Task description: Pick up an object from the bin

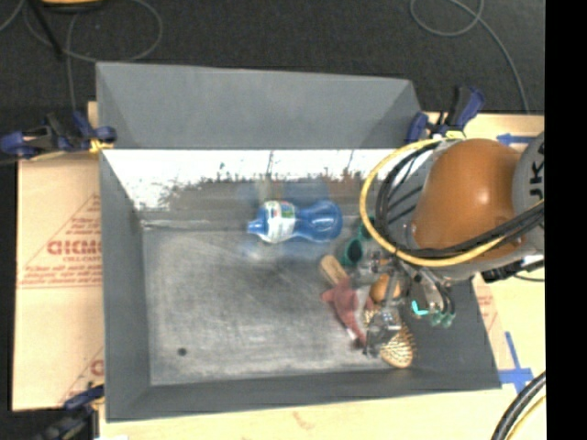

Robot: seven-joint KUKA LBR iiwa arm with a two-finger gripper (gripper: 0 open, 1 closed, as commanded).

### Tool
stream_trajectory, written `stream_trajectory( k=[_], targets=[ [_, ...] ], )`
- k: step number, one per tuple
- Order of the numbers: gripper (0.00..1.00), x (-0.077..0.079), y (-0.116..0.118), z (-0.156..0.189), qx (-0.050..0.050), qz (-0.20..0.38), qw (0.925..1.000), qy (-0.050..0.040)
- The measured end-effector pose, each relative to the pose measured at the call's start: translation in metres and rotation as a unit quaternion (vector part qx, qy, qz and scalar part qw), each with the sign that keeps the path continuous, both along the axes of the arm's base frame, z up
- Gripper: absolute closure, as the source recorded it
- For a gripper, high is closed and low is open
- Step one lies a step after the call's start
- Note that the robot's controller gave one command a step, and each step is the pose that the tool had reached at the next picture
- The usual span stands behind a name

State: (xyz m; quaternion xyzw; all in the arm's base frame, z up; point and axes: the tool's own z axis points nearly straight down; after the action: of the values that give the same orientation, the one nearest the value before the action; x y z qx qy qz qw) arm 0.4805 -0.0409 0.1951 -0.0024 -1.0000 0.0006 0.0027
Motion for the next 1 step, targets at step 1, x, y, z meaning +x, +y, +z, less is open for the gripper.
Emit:
stream_trajectory(
  k=[1],
  targets=[
    [0.00, 0.0018, -0.0001, 0.0038, 0.000, 0.001, 1.0000, -0.0041]
  ],
)
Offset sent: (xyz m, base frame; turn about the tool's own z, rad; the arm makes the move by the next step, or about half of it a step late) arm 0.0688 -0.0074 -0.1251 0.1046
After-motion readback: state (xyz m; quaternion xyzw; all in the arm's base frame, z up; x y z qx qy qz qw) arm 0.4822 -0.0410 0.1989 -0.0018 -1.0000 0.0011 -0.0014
